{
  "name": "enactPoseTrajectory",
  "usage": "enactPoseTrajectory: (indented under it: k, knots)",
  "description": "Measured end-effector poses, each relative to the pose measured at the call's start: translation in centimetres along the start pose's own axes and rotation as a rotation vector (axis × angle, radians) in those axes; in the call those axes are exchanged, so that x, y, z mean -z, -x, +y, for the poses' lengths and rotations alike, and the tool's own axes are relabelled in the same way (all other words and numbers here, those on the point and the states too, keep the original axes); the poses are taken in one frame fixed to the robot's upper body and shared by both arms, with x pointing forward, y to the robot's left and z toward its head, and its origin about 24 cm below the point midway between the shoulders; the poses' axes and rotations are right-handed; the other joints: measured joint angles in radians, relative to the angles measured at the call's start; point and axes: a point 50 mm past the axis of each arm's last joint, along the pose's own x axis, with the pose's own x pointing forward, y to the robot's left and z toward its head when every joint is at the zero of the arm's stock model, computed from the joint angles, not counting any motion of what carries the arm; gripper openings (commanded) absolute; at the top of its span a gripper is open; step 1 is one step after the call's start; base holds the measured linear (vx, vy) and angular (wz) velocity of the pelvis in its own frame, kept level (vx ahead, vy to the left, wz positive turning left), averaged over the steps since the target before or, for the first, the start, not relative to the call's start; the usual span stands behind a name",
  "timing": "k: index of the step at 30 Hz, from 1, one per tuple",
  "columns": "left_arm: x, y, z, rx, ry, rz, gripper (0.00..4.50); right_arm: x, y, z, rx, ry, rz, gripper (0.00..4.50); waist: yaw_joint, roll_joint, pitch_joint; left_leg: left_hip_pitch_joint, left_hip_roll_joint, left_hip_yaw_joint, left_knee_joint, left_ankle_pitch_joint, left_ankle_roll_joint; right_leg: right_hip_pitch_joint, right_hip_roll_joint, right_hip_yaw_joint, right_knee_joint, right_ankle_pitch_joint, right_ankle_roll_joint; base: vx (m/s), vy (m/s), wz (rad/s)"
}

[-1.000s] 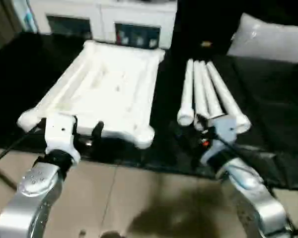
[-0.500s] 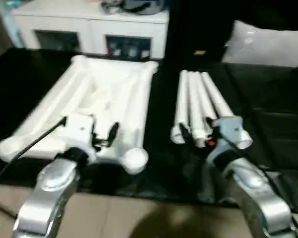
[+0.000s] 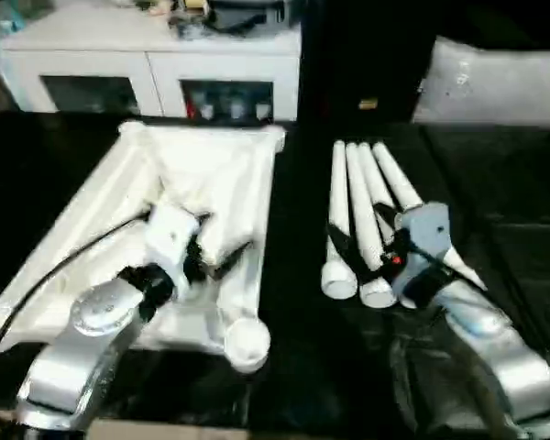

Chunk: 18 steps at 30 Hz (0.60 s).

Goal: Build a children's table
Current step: Move to table

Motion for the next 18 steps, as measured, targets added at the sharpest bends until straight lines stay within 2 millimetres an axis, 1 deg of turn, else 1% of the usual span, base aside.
enactPoseTrajectory:
  k: [1,2,3,4,5,6,7,9,10,11,13,16,18]
  knots:
    - [0.1,0.5,0.2,0.06,-0.031,0.035,3.87,0.2,0.1,0.2,-0.059,0.013,0.036,4.5,0.008,0.002,0.0,0.001,0.005,-0.002,-0.006,0.003,-0.004,0.003,0.006,-0.002,-0.011,0.006,-0.002,0.029,-0.05,-0.02]
    - [0.1,0.8,0.3,0.095,-0.053,0.052,3.87,0.3,0.1,0.3,-0.092,0.016,0.052,4.5,0.014,0.005,0.002,0.002,0.01,-0.004,-0.007,0.004,-0.006,0.008,0.01,-0.007,-0.021,0.011,-0.005,0.0,0.0,0.0]
    - [0.1,1.2,0.3,0.15,-0.082,0.077,3.87,0.4,0.2,0.5,-0.141,0.023,0.072,4.5,0.019,0.008,0.003,0.005,0.014,-0.008,-0.008,0.005,-0.007,0.014,0.011,-0.015,-0.03,0.015,-0.01,0.0,0.0,0.0]
    - [0.1,1.7,0.4,0.212,-0.112,0.106,3.87,0.6,0.4,0.6,-0.198,0.03,0.096,4.5,0.024,0.011,0.004,0.012,0.016,-0.01,-0.009,0.002,-0.014,0.02,0.011,-0.019,-0.036,0.013,-0.019,0.0,0.0,0.0]
    - [0.2,1.9,0.6,0.245,-0.122,0.121,3.76,0.6,0.5,0.6,-0.224,0.035,0.106,4.5,0.027,0.013,0.006,0.017,0.016,-0.009,-0.009,0.001,-0.013,0.027,0.011,-0.02,-0.037,0.011,-0.024,0.0,0.0,0.0]
    - [0.4,2.2,0.7,0.276,-0.124,0.138,3.67,0.7,0.6,0.6,-0.246,0.04,0.115,4.5,0.03,0.017,0.009,0.023,0.018,-0.007,-0.01,0.0,-0.01,0.034,0.01,-0.021,-0.037,0.01,-0.027,-0.057,0.0,0.08]
    - [0.6,2.4,0.9,0.316,-0.12,0.154,3.61,0.7,0.8,0.6,-0.273,0.047,0.125,4.5,0.034,0.02,0.013,0.03,0.024,0.004,-0.01,0.0,-0.01,0.04,0.007,-0.021,-0.037,0.01,-0.029,-0.057,0.0,0.08]
    - [0.8,2.9,1.3,0.39,-0.124,0.185,3.4,0.9,1.0,0.7,-0.325,0.063,0.15,4.5,0.037,0.02,0.022,0.04,0.031,0.015,-0.013,0.0,-0.01,0.049,0.006,-0.021,-0.036,0.009,-0.029,-0.067,-0.016,0.06]
    - [0.8,3.2,1.6,0.423,-0.128,0.208,3.3,1.0,1.1,0.8,-0.345,0.068,0.158,4.5,0.038,0.017,0.025,0.04,0.032,0.019,-0.016,0.001,-0.011,0.05,0.005,-0.02,-0.036,0.008,-0.026,-0.072,-0.021,0.04]
    - [0.8,3.4,1.7,0.442,-0.128,0.22,3.15,1.0,1.2,0.8,-0.356,0.07,0.161,4.5,0.039,0.016,0.025,0.04,0.032,0.019,-0.02,0.003,-0.014,0.049,0.005,-0.02,-0.037,0.008,-0.026,-0.066,-0.021,0.0]
    - [1.0,3.7,1.8,0.5,-0.142,0.262,3.15,1.0,1.3,0.9,-0.385,0.07,0.167,4.5,0.042,0.015,0.026,0.04,0.033,0.02,-0.024,0.006,-0.017,0.049,0.005,-0.02,-0.037,0.009,-0.029,0.0,0.0,0.0]
    - [1.2,3.8,2.2,0.542,-0.189,0.31,2.84,0.9,1.3,1.0,-0.415,0.072,0.174,4.5,0.046,0.015,0.026,0.041,0.037,0.024,-0.027,0.016,-0.016,0.047,0.006,-0.021,-0.036,0.012,-0.033,0.0,0.0,0.0]
    - [1.3,3.7,2.3,0.565,-0.213,0.33,2.76,0.6,1.2,1.1,-0.432,0.069,0.167,4.5,0.046,0.016,0.026,0.041,0.039,0.026,-0.027,0.016,-0.016,0.047,0.007,-0.023,-0.036,0.014,-0.038,0.0,0.0,0.0]
